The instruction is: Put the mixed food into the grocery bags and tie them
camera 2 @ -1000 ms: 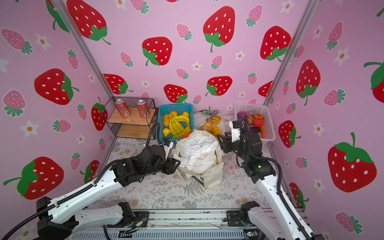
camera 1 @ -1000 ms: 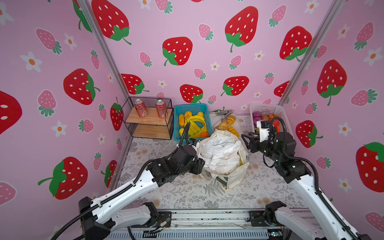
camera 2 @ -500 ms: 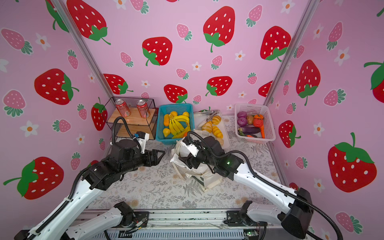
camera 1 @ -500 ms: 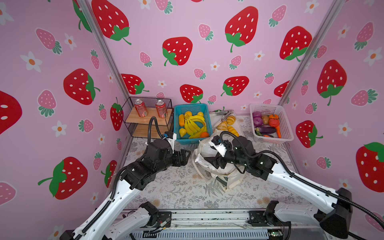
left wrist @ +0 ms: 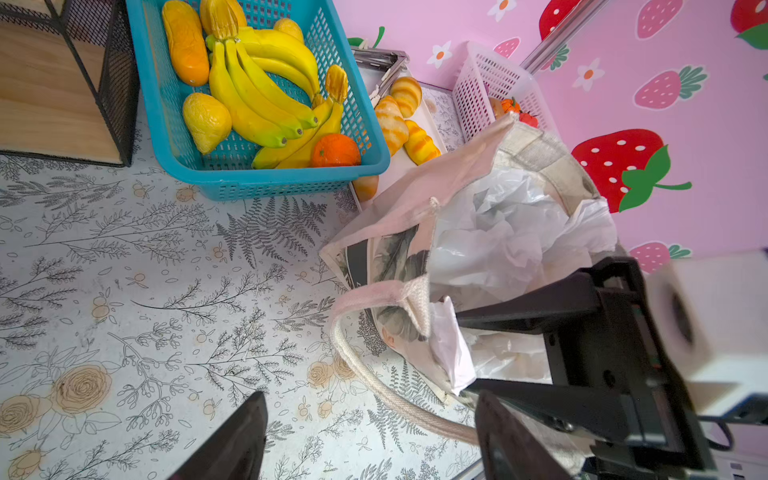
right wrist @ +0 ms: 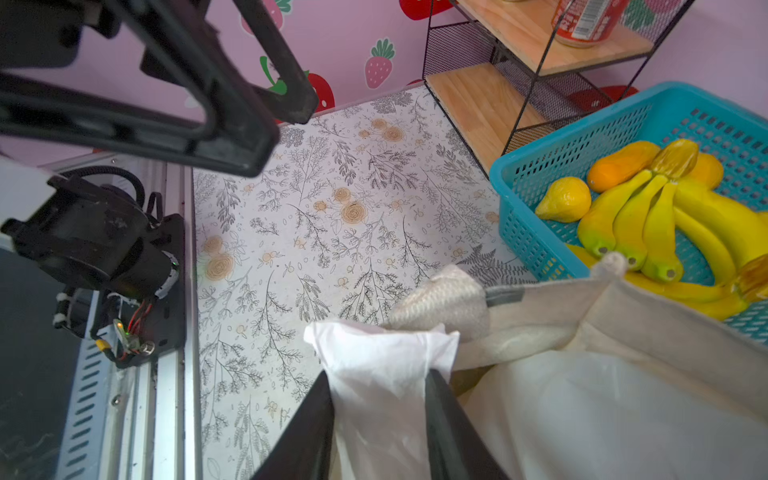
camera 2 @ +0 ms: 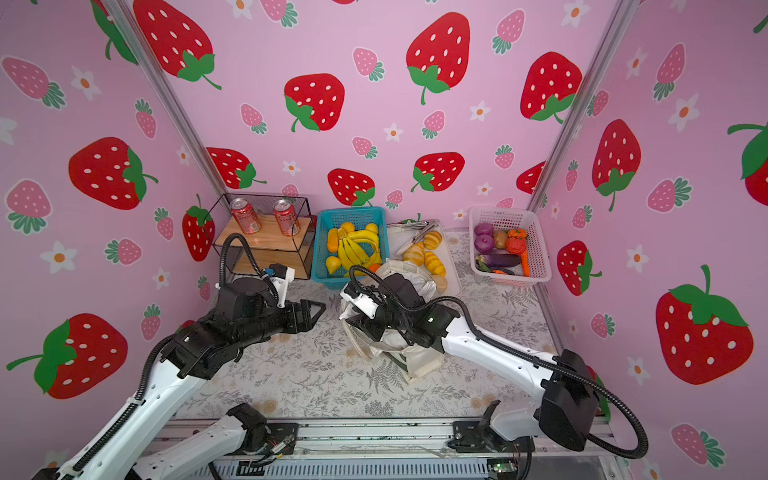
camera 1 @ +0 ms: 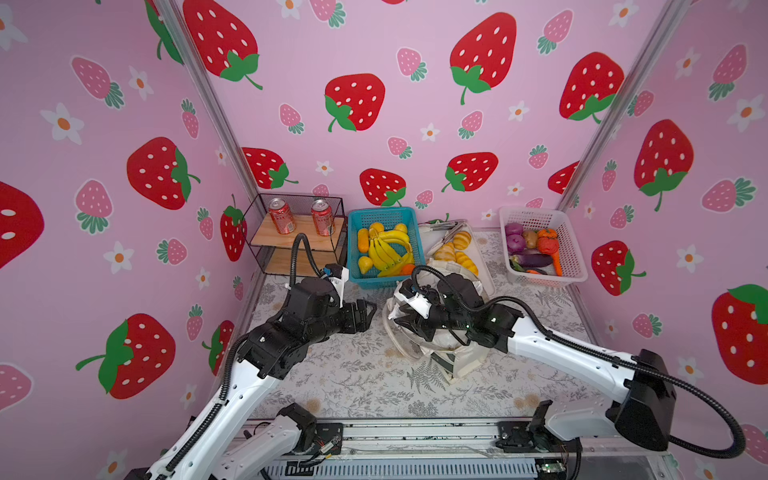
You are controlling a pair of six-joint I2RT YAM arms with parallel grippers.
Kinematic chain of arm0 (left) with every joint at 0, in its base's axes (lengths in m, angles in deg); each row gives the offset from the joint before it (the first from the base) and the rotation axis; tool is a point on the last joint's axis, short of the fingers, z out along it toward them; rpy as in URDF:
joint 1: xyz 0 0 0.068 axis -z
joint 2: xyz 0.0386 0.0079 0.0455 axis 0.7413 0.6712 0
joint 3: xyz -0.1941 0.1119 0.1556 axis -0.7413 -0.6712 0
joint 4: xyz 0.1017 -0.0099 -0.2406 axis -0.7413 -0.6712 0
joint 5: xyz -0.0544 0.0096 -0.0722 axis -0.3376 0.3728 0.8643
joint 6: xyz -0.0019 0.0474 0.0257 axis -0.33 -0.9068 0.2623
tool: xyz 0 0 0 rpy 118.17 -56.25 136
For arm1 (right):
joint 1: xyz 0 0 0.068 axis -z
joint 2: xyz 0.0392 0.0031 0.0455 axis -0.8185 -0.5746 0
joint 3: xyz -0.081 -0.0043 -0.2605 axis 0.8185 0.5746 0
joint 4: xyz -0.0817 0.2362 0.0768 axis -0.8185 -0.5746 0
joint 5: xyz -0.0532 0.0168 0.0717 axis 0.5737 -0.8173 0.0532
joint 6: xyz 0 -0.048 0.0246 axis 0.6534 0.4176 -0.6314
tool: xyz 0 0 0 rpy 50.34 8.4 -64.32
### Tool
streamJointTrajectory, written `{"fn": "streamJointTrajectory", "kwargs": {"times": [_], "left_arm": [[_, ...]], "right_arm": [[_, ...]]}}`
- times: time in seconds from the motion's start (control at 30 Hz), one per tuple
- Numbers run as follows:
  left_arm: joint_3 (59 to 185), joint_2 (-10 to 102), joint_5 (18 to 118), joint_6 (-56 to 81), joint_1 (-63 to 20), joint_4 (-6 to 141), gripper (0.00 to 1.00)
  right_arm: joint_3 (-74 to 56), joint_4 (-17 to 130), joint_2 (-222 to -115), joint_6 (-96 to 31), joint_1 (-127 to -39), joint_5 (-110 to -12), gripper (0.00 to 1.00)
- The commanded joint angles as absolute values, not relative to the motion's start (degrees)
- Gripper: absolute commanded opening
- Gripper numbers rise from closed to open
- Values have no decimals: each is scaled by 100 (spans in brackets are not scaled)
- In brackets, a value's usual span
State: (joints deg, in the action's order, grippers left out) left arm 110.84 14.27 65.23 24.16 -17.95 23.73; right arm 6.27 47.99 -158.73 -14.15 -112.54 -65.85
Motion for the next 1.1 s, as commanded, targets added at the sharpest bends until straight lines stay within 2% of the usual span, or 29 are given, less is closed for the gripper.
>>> {"fn": "streamJointTrajectory", "kwargs": {"times": [0.0,0.1,0.23,0.43,0.57,0.87,1.0,1.07], "left_arm": [[11028,1451,6575,2351,-1822,2374,79],[10943,1465,6607,2414,-1822,2482,79],[10750,1502,7119,2553,-1826,2772,79],[10336,1680,7998,3151,-1715,3693,75],[10309,2071,8058,3294,-1453,4006,68],[10447,2862,7892,3278,-1216,4211,38],[10473,2792,7914,3219,-1216,4321,17],[10498,2704,7905,3177,-1216,4321,0]], "right_arm": [[572,4818,-15857,-1502,-11161,-6321,27],[695,4775,-15761,-1638,-11028,-6295,17],[843,4658,-15642,-1738,-10878,-6251,13],[890,4196,-15682,-1734,-10839,-5663,0],[1024,3984,-15816,-1756,-10796,-5344,0],[1272,4163,-16044,-1849,-10621,-5705,2],[1102,4150,-15738,-1906,-10566,-6107,15],[982,4110,-15458,-1940,-10505,-6314,25]]}}
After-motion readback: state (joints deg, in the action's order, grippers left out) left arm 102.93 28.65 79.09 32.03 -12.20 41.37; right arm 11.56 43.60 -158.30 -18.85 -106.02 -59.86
